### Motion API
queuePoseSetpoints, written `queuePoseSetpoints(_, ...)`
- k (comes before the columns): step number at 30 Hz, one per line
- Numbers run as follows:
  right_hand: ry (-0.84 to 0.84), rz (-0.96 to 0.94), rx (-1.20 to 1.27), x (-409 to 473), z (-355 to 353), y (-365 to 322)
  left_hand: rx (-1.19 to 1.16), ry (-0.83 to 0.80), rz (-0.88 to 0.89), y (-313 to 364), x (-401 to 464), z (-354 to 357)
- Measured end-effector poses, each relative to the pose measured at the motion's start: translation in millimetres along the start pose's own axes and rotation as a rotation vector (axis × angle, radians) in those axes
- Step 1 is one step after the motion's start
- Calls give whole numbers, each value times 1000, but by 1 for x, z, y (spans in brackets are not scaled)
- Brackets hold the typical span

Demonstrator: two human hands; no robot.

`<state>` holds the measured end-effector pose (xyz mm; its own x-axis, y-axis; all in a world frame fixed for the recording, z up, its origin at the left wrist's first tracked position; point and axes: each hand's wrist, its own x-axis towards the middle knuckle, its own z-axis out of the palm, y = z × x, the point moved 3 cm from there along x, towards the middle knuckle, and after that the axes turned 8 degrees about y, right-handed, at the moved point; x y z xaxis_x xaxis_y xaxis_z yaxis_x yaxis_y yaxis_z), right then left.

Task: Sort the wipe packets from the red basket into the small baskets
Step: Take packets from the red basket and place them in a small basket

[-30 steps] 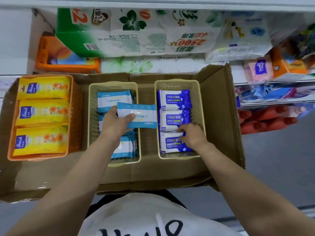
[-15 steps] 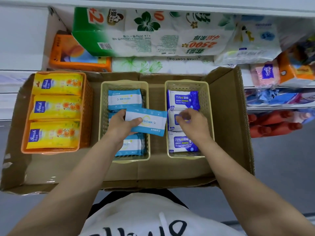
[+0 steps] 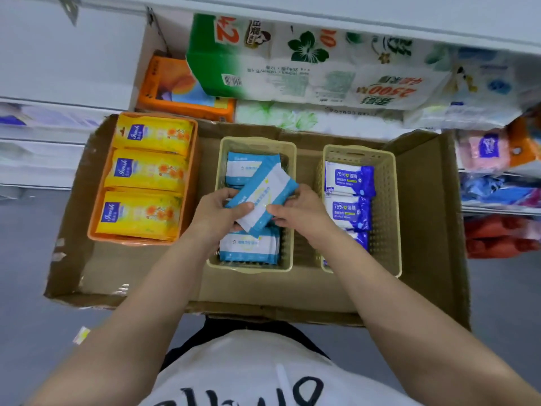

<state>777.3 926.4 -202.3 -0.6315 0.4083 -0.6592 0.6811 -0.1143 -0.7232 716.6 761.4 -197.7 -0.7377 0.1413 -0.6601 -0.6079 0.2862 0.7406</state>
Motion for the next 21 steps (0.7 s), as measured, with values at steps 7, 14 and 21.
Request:
queuePoseSetpoints(7, -41, -543, -591, -11, 3, -21, 316, -98, 86, 7, 6, -22)
queuePoseSetpoints(14, 291, -301, -456, 21, -14, -23, 447, 241, 284, -10, 3, -48)
queuePoseSetpoints(21, 121, -211, -477, 52, 13, -22, 416, 120, 187, -48, 4, -48)
